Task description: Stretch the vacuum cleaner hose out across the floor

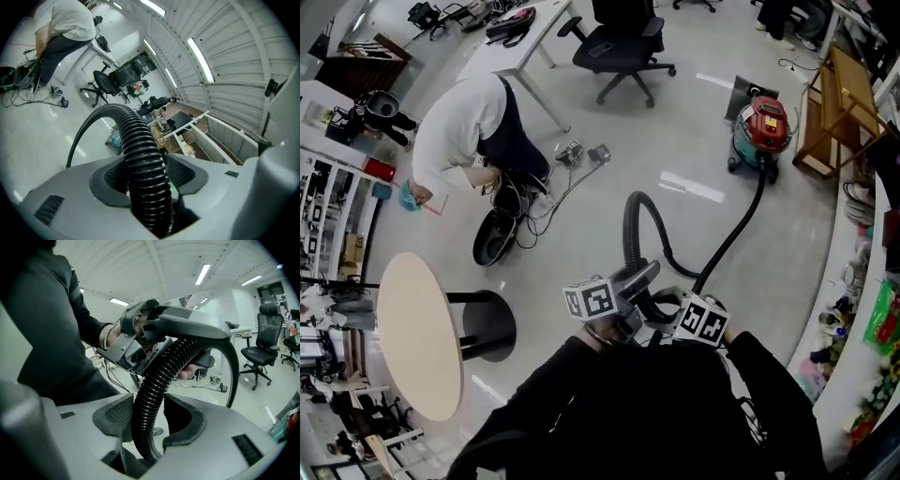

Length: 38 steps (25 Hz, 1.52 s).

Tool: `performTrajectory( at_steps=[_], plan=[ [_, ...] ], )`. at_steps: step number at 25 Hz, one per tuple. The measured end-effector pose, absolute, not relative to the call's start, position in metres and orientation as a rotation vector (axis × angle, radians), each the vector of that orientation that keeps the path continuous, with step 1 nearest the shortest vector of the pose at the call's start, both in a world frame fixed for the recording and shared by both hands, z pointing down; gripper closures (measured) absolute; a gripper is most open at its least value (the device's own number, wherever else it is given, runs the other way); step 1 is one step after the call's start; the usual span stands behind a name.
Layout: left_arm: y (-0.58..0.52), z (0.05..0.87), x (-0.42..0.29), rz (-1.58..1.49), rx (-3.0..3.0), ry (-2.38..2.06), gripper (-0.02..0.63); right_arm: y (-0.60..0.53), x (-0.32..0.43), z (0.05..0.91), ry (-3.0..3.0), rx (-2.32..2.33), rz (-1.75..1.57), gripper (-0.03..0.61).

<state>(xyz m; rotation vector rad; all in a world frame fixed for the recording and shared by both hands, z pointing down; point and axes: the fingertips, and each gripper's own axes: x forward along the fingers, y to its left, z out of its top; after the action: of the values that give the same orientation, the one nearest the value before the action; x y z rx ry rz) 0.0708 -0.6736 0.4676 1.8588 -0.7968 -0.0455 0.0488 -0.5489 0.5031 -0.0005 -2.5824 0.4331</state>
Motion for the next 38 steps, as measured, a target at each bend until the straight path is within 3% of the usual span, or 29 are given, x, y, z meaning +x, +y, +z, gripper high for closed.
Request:
performTrajectory(
  at_steps=[7, 15, 19, 21, 24, 26, 27, 34, 35, 38],
  plan=[
    [-0.616, 0.471, 0.008, 0.176, 2.125, -0.414, 0.292, -0.513, -0.01, 0.487, -2.523, -0.097, 0.599, 0.374],
    [-0.563, 0.469, -0.094, 0.04, 1.895, -0.079, 0.282, -0.492, -0.073, 0.477, -2.396, -0.128, 0.652, 0.396],
    [-0.518, 0.469, -0.113, 0.192, 2.006, -0.054, 0.282, -0.467, -0.078, 0.471, -2.435, -0.114, 0.762, 0.41],
    [-0.508, 0.465, -0.114, 0.147, 1.985, -0.084, 0.282, -0.453, -0.077, 0.467, -2.459, -0.124, 0.786, 0.411],
    [-0.525, 0.448, -0.106, -0.169, 1.759, -0.194, 0.284, -0.445, -0.07, 0.459, -2.506, -0.091, 0.76, 0.41],
    [-0.528, 0.437, -0.092, -0.324, 1.654, -0.231, 0.332, -0.438, -0.059, 0.457, -2.527, -0.056, 0.698, 0.411],
    [-0.521, 0.436, -0.083, -0.359, 1.634, -0.246, 0.39, -0.43, -0.052, 0.458, -2.531, -0.045, 0.657, 0.411],
    [-0.445, 0.438, -0.013, -0.339, 1.752, -0.372, 0.425, -0.363, 0.012, 0.483, -2.552, 0.173, 0.343, 0.41],
    [-0.44, 0.439, -0.007, -0.352, 1.764, -0.406, 0.425, -0.363, 0.025, 0.482, -2.566, 0.286, 0.305, 0.399],
    [-0.436, 0.435, 0.007, -0.444, 1.75, -0.475, 0.425, -0.369, 0.076, 0.465, -2.583, 0.813, 0.254, 0.282]
  ],
)
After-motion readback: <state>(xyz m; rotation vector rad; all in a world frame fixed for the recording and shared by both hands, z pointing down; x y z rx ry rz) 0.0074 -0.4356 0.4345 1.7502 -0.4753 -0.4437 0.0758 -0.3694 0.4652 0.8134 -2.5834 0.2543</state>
